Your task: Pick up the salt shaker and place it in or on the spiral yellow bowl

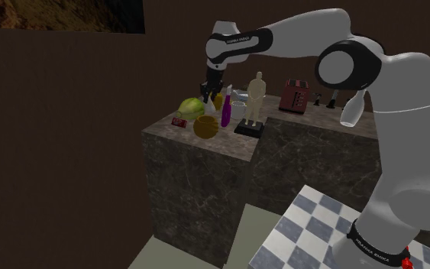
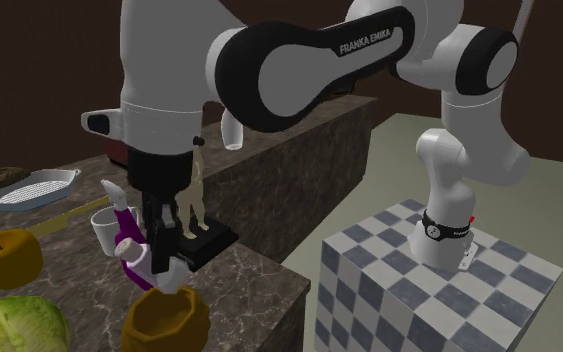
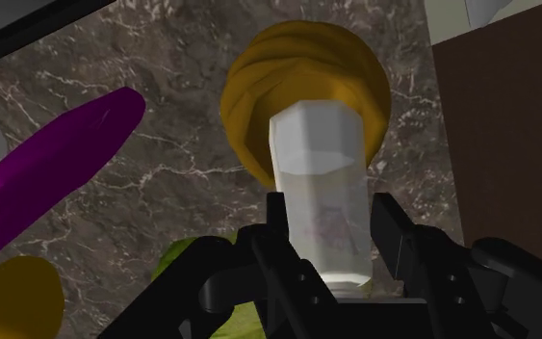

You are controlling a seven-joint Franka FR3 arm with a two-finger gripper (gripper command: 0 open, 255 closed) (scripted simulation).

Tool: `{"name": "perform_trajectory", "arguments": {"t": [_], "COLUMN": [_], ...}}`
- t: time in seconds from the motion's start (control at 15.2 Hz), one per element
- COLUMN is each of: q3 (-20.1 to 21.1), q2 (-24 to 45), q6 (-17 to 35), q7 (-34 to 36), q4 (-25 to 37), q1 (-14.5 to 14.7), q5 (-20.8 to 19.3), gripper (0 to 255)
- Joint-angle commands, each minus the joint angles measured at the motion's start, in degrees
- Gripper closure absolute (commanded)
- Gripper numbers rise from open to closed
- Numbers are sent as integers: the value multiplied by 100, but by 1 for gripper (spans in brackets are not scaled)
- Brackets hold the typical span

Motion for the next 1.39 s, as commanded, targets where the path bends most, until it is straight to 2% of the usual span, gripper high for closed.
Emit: {"name": "perform_trajectory", "arguments": {"t": [0.0, 0.4, 0.86, 0.92, 1.25, 1.32], "q3": [3, 14, 14, 14, 14, 6], "q2": [30, 87, 87, 87, 87, -5], "q6": [129, 554, 554, 554, 554, 418], "q7": [-11, -25, -25, -25, -25, -15], "q4": [-95, -464, -464, -464, -464, -420], "q1": [-4, 7, 7, 7, 7, 15], "q5": [8, 25, 25, 25, 25, 9], "gripper": [255, 255, 255, 0, 0, 0]}}
